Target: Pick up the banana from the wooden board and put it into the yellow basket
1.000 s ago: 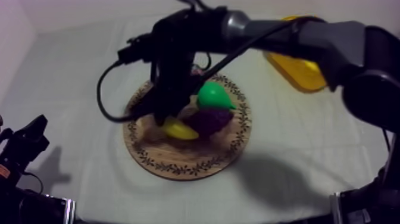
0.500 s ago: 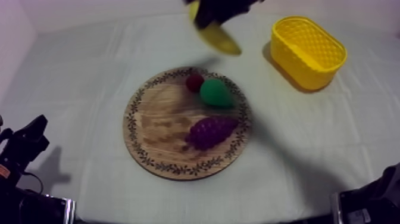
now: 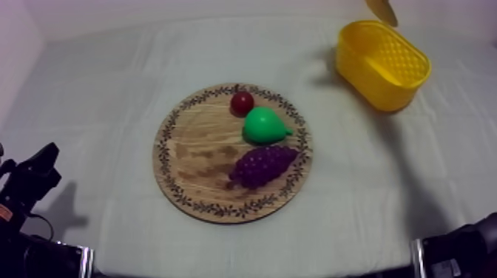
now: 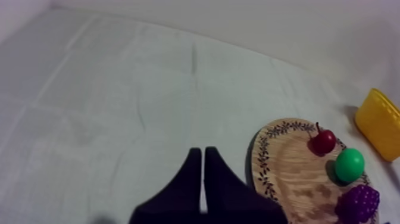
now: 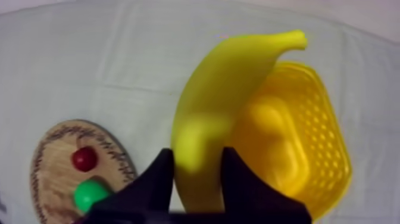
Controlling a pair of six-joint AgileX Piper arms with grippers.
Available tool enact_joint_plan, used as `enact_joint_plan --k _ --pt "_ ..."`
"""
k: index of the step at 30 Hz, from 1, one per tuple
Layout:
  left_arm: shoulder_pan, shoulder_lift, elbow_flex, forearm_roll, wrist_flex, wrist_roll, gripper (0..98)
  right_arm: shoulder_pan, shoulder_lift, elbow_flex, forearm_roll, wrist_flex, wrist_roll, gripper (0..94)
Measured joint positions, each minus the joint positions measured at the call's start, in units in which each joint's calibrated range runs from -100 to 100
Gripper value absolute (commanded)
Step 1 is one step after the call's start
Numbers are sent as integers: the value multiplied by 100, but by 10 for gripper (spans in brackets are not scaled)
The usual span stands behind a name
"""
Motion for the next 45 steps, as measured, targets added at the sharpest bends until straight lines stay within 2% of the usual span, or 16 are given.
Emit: enact_joint_plan --k 9,11,18,22,26,31,39,43,45 --pt "0 0 0 0 0 0 1 463 287 823 295 -776 120 231" --pt "0 0 0 0 0 0 1 473 317 1030 334 -943 122 290" --pt "0 0 0 0 7 0 1 548 284 1584 460 -1444 60 591" --pt "0 0 0 0 0 0 1 658 101 1893 381 -1634 145 628" --pt "0 0 0 0 0 0 1 700 -270 2169 308 -1766 246 587" --pt "0 0 0 0 0 0 1 678 -1056 2556 247 -1901 311 491" --pt "0 0 0 0 0 0 1 691 -2794 3513 194 -2338 387 276" --pt "0 0 0 0 0 0 1 711 -3765 4249 188 -2710 483 115" --pt "0 0 0 0 0 0 1 701 -4278 4635 199 -2927 524 71"
